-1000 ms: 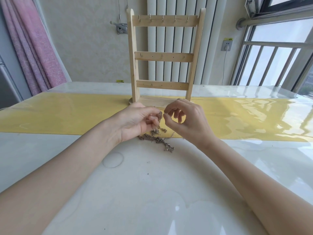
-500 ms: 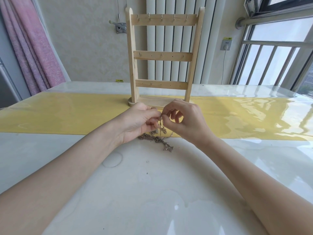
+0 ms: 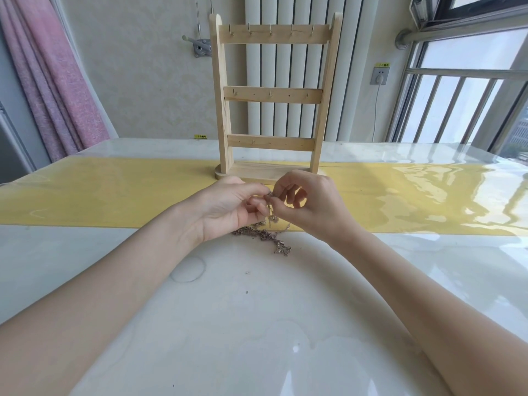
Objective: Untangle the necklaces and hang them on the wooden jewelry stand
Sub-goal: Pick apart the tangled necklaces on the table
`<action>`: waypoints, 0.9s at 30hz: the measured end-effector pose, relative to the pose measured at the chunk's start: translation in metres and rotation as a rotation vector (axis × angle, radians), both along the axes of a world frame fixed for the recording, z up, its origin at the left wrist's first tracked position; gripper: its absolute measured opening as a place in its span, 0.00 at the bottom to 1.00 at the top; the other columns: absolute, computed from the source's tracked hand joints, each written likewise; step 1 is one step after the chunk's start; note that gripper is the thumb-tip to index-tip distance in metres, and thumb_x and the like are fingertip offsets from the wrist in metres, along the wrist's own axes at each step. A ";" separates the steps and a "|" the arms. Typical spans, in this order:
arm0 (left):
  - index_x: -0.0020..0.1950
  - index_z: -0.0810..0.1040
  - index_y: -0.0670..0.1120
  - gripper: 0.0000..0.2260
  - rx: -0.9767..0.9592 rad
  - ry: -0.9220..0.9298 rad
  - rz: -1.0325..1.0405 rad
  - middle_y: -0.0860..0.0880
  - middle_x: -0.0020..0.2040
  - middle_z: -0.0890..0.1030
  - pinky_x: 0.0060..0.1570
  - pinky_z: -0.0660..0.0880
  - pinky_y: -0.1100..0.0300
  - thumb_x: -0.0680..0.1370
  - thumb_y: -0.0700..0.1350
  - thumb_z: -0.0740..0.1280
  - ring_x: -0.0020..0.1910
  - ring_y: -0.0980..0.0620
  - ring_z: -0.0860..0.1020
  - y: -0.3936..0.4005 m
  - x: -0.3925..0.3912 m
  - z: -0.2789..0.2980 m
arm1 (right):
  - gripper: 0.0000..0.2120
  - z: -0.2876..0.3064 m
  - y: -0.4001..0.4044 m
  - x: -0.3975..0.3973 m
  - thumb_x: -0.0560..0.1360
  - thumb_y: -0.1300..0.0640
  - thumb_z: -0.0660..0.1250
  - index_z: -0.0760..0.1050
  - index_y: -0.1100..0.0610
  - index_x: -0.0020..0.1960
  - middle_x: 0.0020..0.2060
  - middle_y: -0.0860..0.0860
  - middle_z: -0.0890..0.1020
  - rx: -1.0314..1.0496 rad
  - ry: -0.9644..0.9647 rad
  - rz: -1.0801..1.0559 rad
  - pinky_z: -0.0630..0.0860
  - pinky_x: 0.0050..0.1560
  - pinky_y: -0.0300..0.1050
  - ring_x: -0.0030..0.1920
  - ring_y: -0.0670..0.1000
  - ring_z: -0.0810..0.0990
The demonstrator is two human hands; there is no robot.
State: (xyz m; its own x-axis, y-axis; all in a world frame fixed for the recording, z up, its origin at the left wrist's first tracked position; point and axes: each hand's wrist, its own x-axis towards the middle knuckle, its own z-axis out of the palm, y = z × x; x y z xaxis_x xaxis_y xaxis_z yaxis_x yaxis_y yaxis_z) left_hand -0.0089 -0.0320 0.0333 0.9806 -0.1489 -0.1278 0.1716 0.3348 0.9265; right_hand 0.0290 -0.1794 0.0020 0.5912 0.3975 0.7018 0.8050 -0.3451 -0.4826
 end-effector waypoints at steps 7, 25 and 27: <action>0.44 0.71 0.37 0.05 -0.029 0.020 0.006 0.46 0.30 0.72 0.25 0.69 0.68 0.78 0.30 0.58 0.24 0.57 0.64 0.002 0.001 0.000 | 0.04 -0.001 0.001 0.003 0.67 0.61 0.69 0.81 0.61 0.39 0.32 0.46 0.77 0.008 -0.094 -0.001 0.72 0.36 0.33 0.35 0.47 0.75; 0.56 0.67 0.45 0.16 0.633 -0.207 0.091 0.50 0.42 0.78 0.31 0.72 0.68 0.74 0.36 0.69 0.34 0.53 0.71 0.009 0.003 -0.007 | 0.02 -0.005 -0.004 0.008 0.66 0.65 0.67 0.78 0.62 0.38 0.31 0.52 0.77 -0.194 -0.102 0.052 0.69 0.35 0.28 0.32 0.45 0.71; 0.53 0.66 0.46 0.14 0.707 -0.296 0.089 0.52 0.40 0.78 0.32 0.71 0.67 0.74 0.35 0.68 0.33 0.54 0.70 0.008 0.003 -0.009 | 0.02 -0.006 -0.004 0.008 0.66 0.64 0.66 0.77 0.62 0.37 0.30 0.50 0.75 -0.198 -0.092 0.061 0.68 0.35 0.27 0.33 0.44 0.71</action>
State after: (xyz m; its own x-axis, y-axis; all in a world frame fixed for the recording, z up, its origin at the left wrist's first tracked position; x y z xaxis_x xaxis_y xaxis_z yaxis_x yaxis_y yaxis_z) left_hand -0.0063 -0.0241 0.0238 0.9931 -0.0487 0.1066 -0.1169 -0.3531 0.9282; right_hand 0.0367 -0.1837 -0.0039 0.4989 0.5661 0.6562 0.8648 -0.3748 -0.3342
